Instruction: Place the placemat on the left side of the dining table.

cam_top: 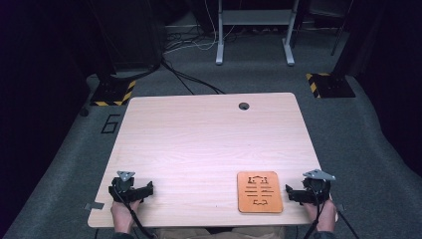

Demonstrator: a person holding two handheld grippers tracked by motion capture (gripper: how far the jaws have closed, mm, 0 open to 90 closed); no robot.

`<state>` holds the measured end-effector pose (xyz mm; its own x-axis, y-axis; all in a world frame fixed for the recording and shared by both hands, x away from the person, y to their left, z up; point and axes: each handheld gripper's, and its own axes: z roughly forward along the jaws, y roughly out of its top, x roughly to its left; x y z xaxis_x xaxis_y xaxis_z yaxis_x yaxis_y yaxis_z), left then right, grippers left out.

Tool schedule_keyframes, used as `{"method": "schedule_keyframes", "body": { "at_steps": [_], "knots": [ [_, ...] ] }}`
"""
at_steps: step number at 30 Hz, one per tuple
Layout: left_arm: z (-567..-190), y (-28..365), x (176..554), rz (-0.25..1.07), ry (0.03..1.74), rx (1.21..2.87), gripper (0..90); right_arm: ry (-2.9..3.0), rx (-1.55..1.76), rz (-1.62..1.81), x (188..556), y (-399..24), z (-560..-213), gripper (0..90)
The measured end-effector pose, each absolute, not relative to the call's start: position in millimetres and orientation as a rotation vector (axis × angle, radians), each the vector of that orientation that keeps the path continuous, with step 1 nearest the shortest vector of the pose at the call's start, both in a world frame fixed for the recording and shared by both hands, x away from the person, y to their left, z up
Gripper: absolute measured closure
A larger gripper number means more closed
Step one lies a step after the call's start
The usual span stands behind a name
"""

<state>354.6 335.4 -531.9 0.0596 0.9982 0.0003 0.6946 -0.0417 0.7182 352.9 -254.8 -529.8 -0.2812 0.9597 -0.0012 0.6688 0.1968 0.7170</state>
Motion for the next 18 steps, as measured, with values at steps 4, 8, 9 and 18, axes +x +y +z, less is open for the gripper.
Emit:
{"method": "schedule_keyframes", "body": {
  "at_steps": [4,8,9,18],
  "knots": [
    [-531.9,335.0,355.0,0.717,1.681,1.801,0.1,2.025,1.516,0.854,352.9,-254.8,-529.8,0.0],
    [-531.8,335.0,355.0,0.715,1.683,1.8,0.2,2.025,1.516,0.854,352.9,-254.8,-529.8,0.0],
    [-531.8,335.0,355.0,0.715,1.683,1.8,0.1,2.025,1.516,0.854,352.9,-254.8,-529.8,0.0],
    [-531.8,335.0,355.0,0.713,1.684,1.8,0.3,2.008,1.508,0.837,351.4,-252.1,-529.3,0.0]
  ]
}}
